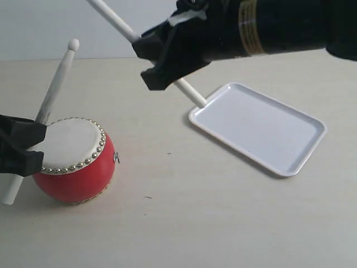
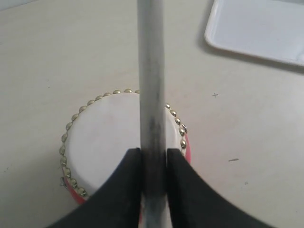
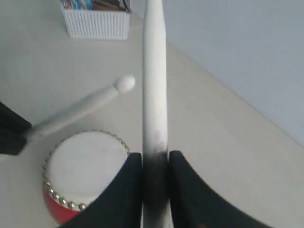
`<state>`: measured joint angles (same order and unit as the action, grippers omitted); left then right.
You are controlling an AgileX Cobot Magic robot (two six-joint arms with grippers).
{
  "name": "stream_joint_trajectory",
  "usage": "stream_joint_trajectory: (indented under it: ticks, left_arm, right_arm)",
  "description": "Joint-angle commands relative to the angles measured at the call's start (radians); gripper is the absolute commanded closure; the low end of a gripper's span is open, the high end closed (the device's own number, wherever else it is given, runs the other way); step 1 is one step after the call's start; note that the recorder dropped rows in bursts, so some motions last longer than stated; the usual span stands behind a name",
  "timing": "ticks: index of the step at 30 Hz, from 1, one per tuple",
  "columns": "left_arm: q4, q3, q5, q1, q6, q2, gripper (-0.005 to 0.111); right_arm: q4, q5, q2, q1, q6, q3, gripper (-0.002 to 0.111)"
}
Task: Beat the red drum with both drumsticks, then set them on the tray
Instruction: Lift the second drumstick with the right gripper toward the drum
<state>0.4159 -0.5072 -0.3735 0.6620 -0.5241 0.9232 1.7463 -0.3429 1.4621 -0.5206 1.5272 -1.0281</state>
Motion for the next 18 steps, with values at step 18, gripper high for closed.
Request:
stream_joint_trajectory:
  ticks: [18]
  left_arm:
    - [-0.001,-0.007,0.04,-0.002,0.021,0.004,0.107]
  right_arm:
    - [-0.21,0.592,-0.158,-0.33,-0.579,0.081,0.108]
